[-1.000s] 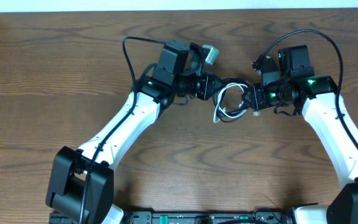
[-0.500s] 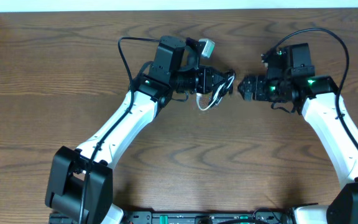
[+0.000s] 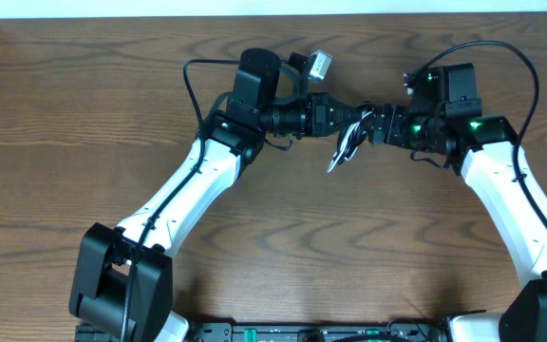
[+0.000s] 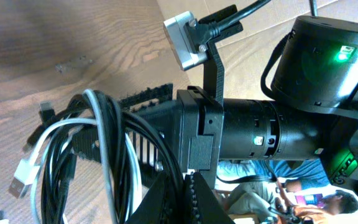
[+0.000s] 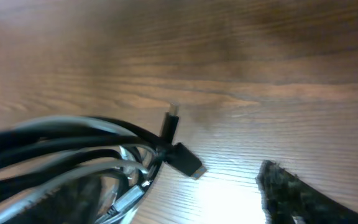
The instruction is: Untangle cables
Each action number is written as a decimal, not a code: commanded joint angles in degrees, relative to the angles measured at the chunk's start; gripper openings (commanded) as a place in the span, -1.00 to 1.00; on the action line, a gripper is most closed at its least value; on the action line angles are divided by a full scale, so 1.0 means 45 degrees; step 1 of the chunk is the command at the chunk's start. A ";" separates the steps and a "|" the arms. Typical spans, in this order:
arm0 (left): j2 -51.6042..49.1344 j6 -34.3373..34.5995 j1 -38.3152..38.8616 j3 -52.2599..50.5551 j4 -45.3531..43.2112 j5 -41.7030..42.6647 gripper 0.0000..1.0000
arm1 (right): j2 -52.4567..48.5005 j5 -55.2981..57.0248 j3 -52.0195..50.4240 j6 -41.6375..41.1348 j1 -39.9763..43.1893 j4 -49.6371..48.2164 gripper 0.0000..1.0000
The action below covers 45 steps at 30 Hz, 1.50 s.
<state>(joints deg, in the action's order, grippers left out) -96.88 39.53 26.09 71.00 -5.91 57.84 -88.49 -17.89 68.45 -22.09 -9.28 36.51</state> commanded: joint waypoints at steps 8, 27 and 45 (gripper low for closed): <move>0.0102 0.1724 -0.0010 0.0107 -0.1054 0.0816 -0.85 | 0.0015 0.0291 0.0000 0.0010 -0.0044 -0.0568 -0.71; 0.0102 -0.2463 -0.0811 0.0107 0.3415 -0.3517 -0.85 | 0.0015 0.3653 -0.0005 -0.0044 0.1413 0.2103 -0.98; 0.0102 -0.4673 -0.4619 0.0107 0.7402 -0.7830 -0.85 | 0.0015 0.4658 -0.0763 -0.0117 0.2438 0.2409 -0.98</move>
<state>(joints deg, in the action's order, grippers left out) -96.88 20.45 8.23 70.96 26.87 26.13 -88.49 0.58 66.00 -22.37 1.26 47.48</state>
